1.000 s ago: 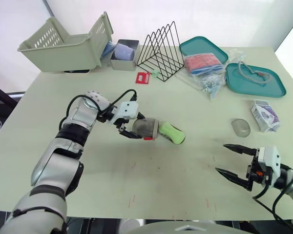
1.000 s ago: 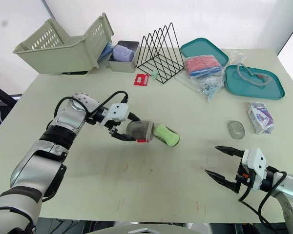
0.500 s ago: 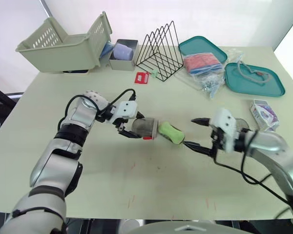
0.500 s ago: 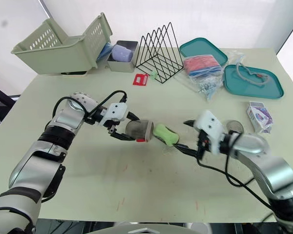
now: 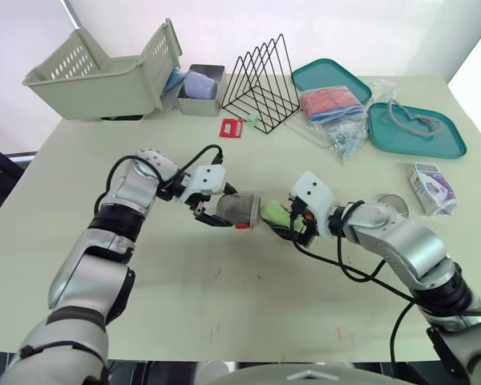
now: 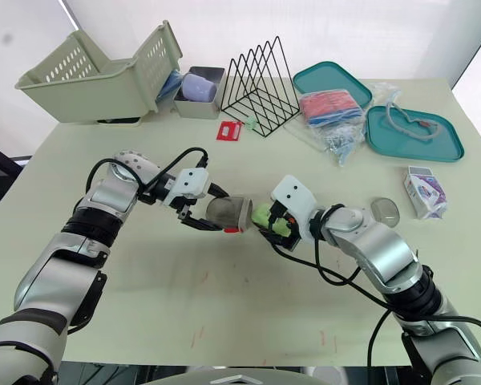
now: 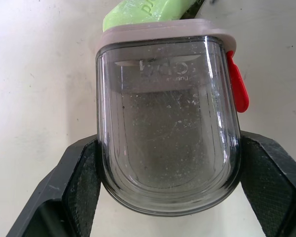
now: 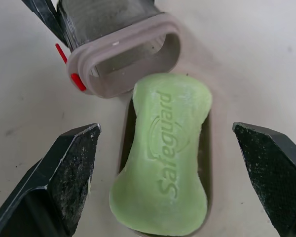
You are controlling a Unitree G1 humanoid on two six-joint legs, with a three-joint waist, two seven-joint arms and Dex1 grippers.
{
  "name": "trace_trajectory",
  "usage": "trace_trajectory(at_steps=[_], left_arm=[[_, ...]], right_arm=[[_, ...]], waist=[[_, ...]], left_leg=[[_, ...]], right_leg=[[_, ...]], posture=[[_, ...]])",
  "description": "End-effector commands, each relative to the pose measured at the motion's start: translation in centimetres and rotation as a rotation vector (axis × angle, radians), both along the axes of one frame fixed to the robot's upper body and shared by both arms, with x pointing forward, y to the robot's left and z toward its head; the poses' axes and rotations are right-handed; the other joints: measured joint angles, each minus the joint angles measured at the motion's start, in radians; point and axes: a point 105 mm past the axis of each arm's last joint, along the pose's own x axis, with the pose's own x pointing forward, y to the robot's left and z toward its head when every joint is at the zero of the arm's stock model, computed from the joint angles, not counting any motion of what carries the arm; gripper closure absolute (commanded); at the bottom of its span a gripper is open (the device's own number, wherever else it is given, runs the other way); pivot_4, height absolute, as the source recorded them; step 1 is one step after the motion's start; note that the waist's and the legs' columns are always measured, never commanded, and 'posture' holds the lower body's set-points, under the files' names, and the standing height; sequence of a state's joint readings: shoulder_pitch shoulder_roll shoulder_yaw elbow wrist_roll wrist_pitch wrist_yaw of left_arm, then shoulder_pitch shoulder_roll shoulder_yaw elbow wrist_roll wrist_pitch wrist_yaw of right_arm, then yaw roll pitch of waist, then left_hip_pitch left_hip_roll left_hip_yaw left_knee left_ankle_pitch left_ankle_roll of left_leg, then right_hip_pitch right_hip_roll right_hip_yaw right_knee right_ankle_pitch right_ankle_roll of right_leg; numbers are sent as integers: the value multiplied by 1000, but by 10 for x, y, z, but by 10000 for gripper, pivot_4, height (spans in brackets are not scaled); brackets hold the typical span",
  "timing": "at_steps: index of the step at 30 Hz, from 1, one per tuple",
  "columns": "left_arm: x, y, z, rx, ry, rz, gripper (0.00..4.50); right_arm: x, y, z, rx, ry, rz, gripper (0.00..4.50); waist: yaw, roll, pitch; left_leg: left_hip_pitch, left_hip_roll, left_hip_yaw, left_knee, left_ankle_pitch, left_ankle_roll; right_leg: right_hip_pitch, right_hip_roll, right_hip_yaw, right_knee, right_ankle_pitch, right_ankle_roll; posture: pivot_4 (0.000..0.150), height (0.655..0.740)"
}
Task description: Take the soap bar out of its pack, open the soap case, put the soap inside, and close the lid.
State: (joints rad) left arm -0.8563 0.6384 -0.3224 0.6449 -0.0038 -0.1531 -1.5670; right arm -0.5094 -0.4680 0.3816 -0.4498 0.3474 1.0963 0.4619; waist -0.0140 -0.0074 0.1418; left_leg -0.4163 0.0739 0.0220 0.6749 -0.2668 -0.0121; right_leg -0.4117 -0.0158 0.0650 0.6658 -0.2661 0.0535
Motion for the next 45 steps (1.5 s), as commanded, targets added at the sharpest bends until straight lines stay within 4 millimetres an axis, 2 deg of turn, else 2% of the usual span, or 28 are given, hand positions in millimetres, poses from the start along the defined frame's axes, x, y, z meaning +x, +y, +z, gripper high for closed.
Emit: trace_trajectory(at_steps=[1,12,21,24,27,28,33,39,45], left_arm=[[-1,-1,10,-34,-30,-12,10547],[-1,-2,10,-38,-29,-12,10547],[-1,-2,9,-43,-31,-7,10547],[-1,-2,9,-44,-31,-7,10547],[0,-3,10,-45,-34,-6,10547],[0,-3,10,-45,-36,-5,10547],[2,-3,11,-45,-41,-2,10547],[2,-5,11,-56,-47,-4,10547],[1,-11,11,-72,-44,-23,10547]], right_arm=[[3,5,7,14,-23,-14,0],[2,0,-18,-41,51,-54,0],[0,-1,-26,-57,95,-65,0],[0,-3,-27,-64,101,-65,7533],[-1,-4,-27,-73,99,-61,18700],[0,-5,-26,-79,91,-57,19631],[0,-6,-22,-88,61,-28,19631],[-9,-11,-1,-60,-8,116,19631],[-17,-28,7,-130,-47,227,19631]], waist=[[0,0,0],[0,0,0],[-1,0,0],[0,0,0],[0,0,0],[0,0,0],[2,0,0],[3,0,0],[1,0,0]], left_leg=[[0,0,0,0,0,0],[0,0,0,0,0,0],[0,0,0,0,0,0],[0,0,0,0,0,0],[0,0,0,0,0,0],[0,0,0,0,0,0],[0,0,0,0,0,0],[0,0,0,0,0,0],[0,0,0,0,0,0]], right_leg=[[0,0,0,0,0,0],[0,0,0,0,0,0],[0,0,0,0,0,0],[0,0,0,0,0,0],[0,0,0,0,0,0],[0,0,0,0,0,0],[0,0,0,0,0,0],[0,0,0,-1,0,0],[0,0,0,-1,0,0]], posture=[[1500,7400],[1500,7400],[1500,7400],[1500,7400],[1500,7400],[1500,7400],[1500,7400],[1500,7400],[1500,7400]])
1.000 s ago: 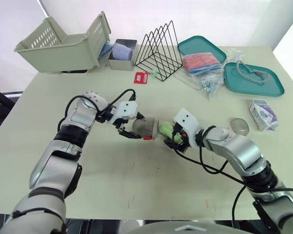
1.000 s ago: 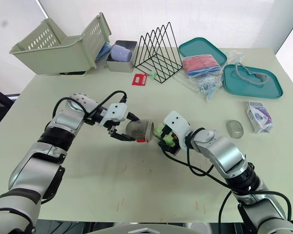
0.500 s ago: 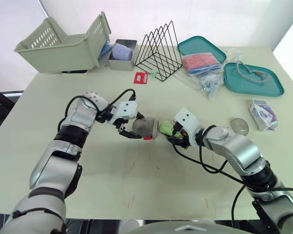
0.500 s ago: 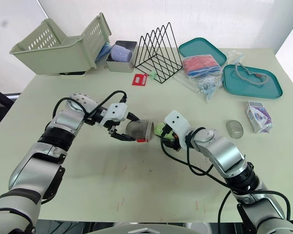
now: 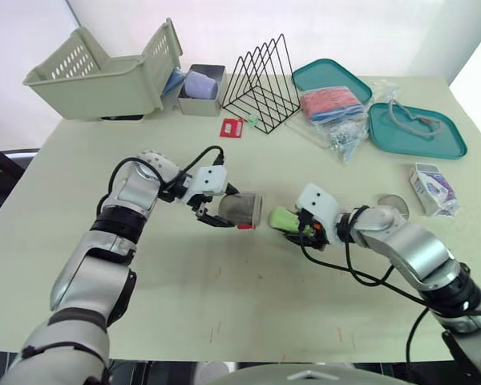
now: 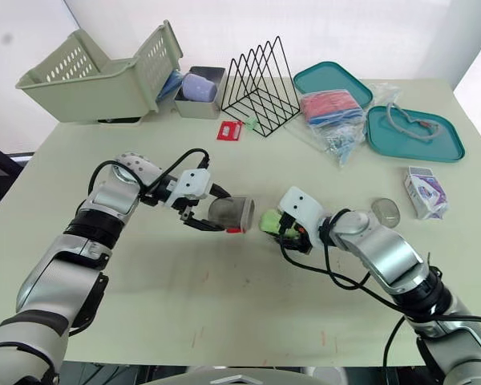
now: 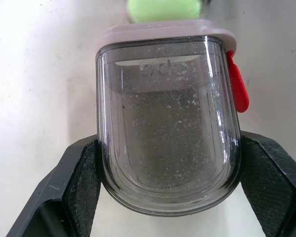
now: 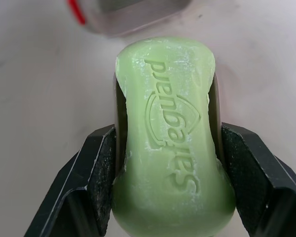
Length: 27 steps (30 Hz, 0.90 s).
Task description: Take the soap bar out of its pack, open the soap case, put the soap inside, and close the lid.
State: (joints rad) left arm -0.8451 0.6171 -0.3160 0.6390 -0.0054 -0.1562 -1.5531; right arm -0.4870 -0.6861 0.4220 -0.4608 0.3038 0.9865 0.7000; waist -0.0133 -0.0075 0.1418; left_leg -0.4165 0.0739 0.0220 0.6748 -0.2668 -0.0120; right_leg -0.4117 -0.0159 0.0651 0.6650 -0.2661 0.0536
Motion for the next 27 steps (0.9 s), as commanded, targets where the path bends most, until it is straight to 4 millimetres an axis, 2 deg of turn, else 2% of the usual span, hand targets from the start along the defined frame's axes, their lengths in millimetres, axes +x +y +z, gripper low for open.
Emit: trace_trajectory(at_steps=[1,12,27], left_arm=[[1,-5,13,-51,-41,-22,10547],[-4,-17,16,-74,-37,-78,10547],[-8,-25,13,-63,-35,-102,10547]], right_arm=[[-4,3,17,17,-68,92,19631],[8,-6,19,-35,-105,117,19631],[14,11,26,-11,-114,161,19631]], waist=[[-1,0,0],[0,0,0],[2,0,0]], left_leg=[[0,0,0,0,0,0],[0,0,0,0,0,0],[0,0,0,0,0,0]], right_leg=[[0,0,0,0,0,0],[0,0,0,0,0,0],[0,0,0,0,0,0]], posture=[[1500,7400],[1500,7400],[1500,7400]])
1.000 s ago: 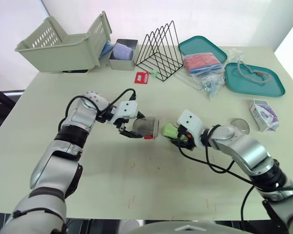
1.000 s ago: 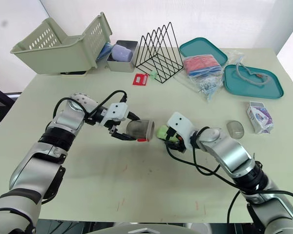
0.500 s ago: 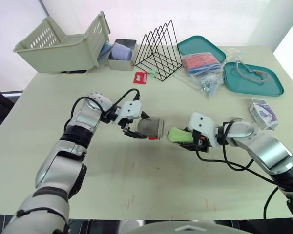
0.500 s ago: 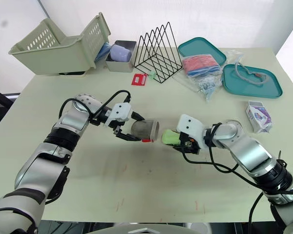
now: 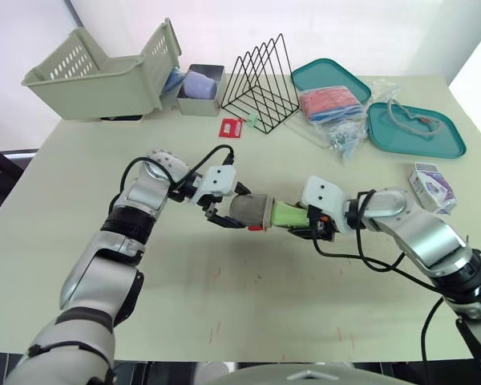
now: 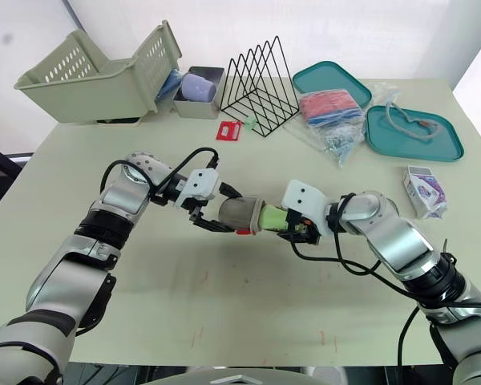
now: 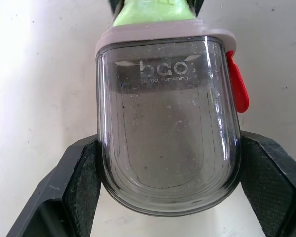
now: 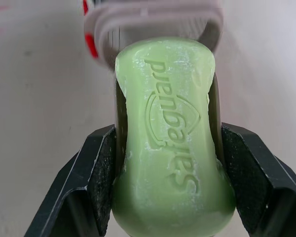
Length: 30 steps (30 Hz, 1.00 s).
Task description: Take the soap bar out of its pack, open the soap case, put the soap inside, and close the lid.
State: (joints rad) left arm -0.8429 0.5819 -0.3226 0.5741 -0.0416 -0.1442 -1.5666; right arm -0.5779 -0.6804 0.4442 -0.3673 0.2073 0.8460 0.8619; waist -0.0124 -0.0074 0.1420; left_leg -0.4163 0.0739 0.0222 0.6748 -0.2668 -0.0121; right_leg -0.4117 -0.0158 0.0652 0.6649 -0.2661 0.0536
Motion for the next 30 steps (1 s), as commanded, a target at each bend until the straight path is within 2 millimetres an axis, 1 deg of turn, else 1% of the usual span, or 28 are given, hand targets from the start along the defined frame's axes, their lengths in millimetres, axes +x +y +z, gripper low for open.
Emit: trace_trajectory(at_steps=[1,8,19,22,26,30], left_arm=[[-2,-5,5,-17,-18,-24,10547],[-3,-13,7,-52,-13,-34,10547],[-7,-36,5,-96,13,-43,10547],[-7,-36,1,-86,17,-37,10547],[-6,-36,-1,-78,13,-29,10547],[-3,-38,-1,-76,2,-18,10547]], right_arm=[[2,5,11,12,-38,29,19631],[1,10,10,-4,-22,50,19631],[1,22,21,-73,-5,82,19631],[3,23,25,-87,-16,78,19631],[0,25,29,-86,-13,89,19631],[-3,27,24,-92,-7,104,19631]], waist=[[1,0,0],[0,0,0],[-1,0,0],[-1,0,0],[0,0,0],[0,0,0]], left_leg=[[0,0,0,0,0,0],[0,0,0,0,0,0],[0,0,0,0,0,0],[0,0,0,0,0,0],[0,0,0,0,0,0],[0,0,0,0,0,0]], right_leg=[[0,0,0,0,0,0],[0,0,0,0,0,0],[0,0,0,0,0,0],[0,0,0,0,0,0],[0,0,0,0,0,0],[0,0,0,0,0,0]], posture=[[1500,7400],[1500,7400],[1500,7400],[1500,7400],[1500,7400],[1500,7400]])
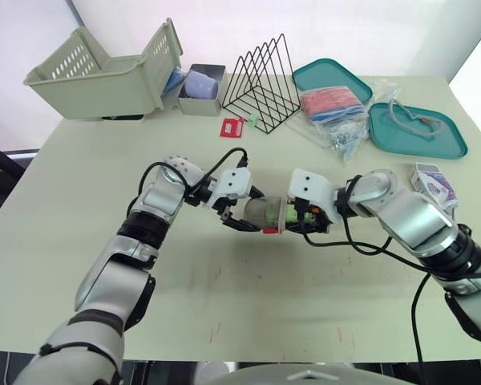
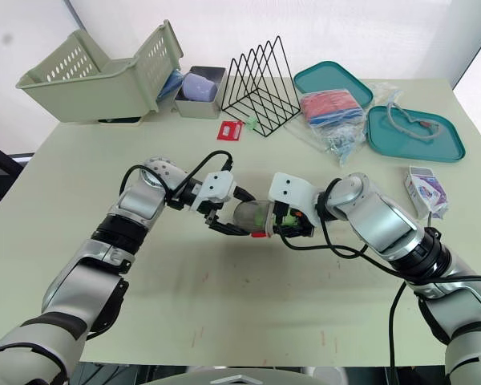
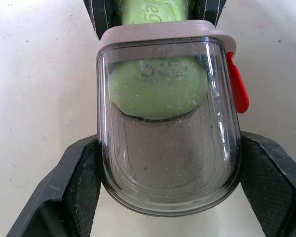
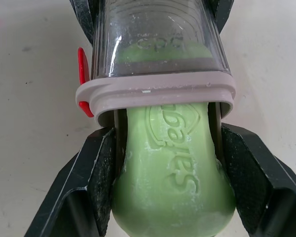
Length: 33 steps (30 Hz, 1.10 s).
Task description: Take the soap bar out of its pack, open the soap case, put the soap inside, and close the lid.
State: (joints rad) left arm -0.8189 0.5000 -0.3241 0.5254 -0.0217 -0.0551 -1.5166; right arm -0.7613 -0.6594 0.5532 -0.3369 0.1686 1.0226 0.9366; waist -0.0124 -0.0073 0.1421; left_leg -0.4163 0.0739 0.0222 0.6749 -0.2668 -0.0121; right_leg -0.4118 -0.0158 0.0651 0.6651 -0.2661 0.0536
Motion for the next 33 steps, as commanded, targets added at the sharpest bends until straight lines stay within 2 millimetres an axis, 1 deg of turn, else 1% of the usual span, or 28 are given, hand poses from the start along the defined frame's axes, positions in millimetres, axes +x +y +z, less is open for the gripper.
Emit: trace_trajectory(at_steps=[1,2,3,4,5,6,11,16,19,22,26,29,31,32,33], left_arm=[[0,-12,7,-25,-41,-28,10547],[0,-12,7,-24,-42,-27,10547],[0,-11,7,-22,-43,-27,10547],[0,-11,6,-19,-44,-28,10547],[0,-11,6,-17,-44,-28,10547],[0,-11,6,-15,-44,-29,10547],[0,-9,5,-8,-44,-29,10547],[1,-8,4,-4,-45,-25,10547],[2,-8,3,-2,-48,-21,10547],[3,-8,3,0,-51,-19,10547],[4,-7,3,0,-55,-19,10547],[4,-7,5,-9,-54,-20,10547],[3,-8,6,-17,-52,-21,10547],[3,-8,7,-24,-49,-22,10547],[2,-8,7,-30,-46,-23,10547]], right_arm=[[-8,15,15,44,-54,84,19631],[-9,16,15,51,-48,86,19631],[-10,16,15,54,-41,93,9246],[-11,17,15,56,-36,101,6488],[-12,17,17,61,-32,110,1858],[-12,17,18,64,-34,115,444],[-12,13,22,58,-55,138,444],[-20,10,28,70,-54,173,444],[-27,2,29,60,-35,184,444],[-28,-5,29,56,-35,169,444],[-24,-19,30,68,-44,113,444],[-13,-45,26,58,-85,5,444],[-11,-56,23,59,-94,-28,6064],[-10,-60,22,63,-99,-41,7796],[-10,-63,20,64,-105,-48,12638]], waist=[[0,0,0],[0,0,0],[-1,0,0],[-1,0,0],[-1,0,0],[-1,0,0],[-1,0,0],[0,0,0],[1,0,0],[1,0,0],[1,0,0],[3,0,0],[2,0,0],[2,0,0],[1,0,0]], left_leg=[[0,0,0,0,0,0],[0,0,0,0,0,0],[0,0,0,0,0,0],[0,0,0,0,0,0],[0,0,0,0,0,0],[0,0,0,0,0,0],[0,0,0,0,0,0],[0,0,0,0,0,0],[0,0,0,0,0,0],[0,0,0,0,0,0],[0,0,0,0,0,0],[0,0,0,0,0,0],[0,0,0,0,0,0],[0,0,0,0,0,0],[0,0,0,0,0,0]], right_leg=[[0,0,0,0,0,0],[0,0,0,0,0,0],[0,0,0,0,0,0],[0,0,0,0,0,0],[0,0,0,0,0,0],[0,0,0,0,0,0],[0,0,0,0,0,0],[0,0,0,0,0,0],[0,0,0,0,0,0],[0,0,0,0,0,0],[0,0,0,0,0,0],[0,0,0,-1,0,0],[0,0,0,0,0,0],[0,0,0,0,0,0],[0,0,0,0,0,0]], posture=[[1500,7400],[1500,7400],[1500,7400],[1500,7400],[1500,7400],[1500,7400],[1500,7400],[1500,7400],[1500,7400],[1500,7400],[1500,7400],[1500,7400],[1500,7400],[1500,7400],[1500,7400]])
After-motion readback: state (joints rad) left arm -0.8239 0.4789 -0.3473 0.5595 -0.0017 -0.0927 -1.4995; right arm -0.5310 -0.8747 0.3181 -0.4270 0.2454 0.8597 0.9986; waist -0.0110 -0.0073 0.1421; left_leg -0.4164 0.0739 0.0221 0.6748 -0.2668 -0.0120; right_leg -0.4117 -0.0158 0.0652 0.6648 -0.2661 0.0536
